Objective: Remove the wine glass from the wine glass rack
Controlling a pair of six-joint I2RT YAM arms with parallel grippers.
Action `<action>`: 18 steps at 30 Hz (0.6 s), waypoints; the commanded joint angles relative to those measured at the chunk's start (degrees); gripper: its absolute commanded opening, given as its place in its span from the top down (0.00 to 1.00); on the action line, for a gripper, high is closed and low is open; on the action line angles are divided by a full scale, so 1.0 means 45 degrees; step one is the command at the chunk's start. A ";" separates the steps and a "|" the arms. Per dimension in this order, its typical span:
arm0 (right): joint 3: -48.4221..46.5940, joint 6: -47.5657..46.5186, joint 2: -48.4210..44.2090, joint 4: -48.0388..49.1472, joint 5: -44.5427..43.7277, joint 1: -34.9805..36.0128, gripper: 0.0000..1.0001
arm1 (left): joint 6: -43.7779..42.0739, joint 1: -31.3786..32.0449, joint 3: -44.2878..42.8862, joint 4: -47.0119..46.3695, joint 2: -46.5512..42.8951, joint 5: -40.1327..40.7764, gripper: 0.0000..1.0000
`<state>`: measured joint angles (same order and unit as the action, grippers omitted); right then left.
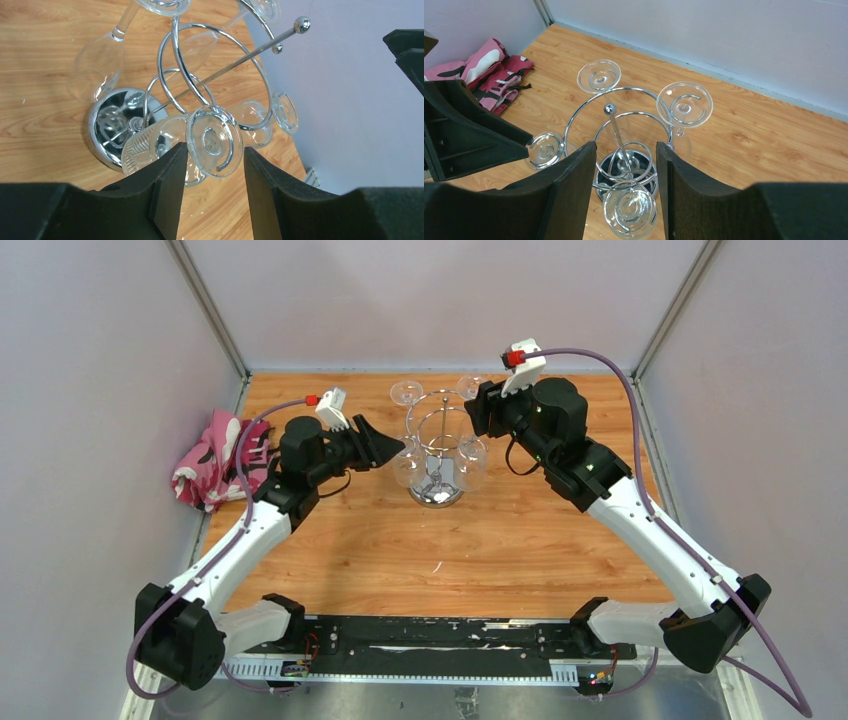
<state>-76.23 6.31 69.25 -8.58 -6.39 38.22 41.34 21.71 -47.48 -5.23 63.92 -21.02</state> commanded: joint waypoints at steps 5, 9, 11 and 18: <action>0.0084 0.0156 0.0024 0.0240 0.0164 -0.0135 0.48 | 0.0115 0.0228 -0.0423 -0.0464 -0.0635 -0.0304 0.50; 0.0085 0.0161 0.0030 0.0228 0.0200 -0.0134 0.48 | 0.0122 0.0286 -0.0482 -0.0456 -0.0723 -0.0326 0.50; 0.0093 0.0169 0.0002 0.0241 0.0210 -0.0143 0.48 | 0.0094 0.0328 -0.0455 -0.0457 -0.0673 -0.0306 0.50; 0.0085 0.0125 -0.0058 0.0208 0.0165 -0.0141 0.48 | 0.0146 0.0641 -0.0281 -0.0717 -0.0229 -0.0317 0.50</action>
<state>-76.23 6.46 69.28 -8.58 -5.93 38.22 41.65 23.05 -47.51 -5.37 62.19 -21.37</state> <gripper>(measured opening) 0.520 0.501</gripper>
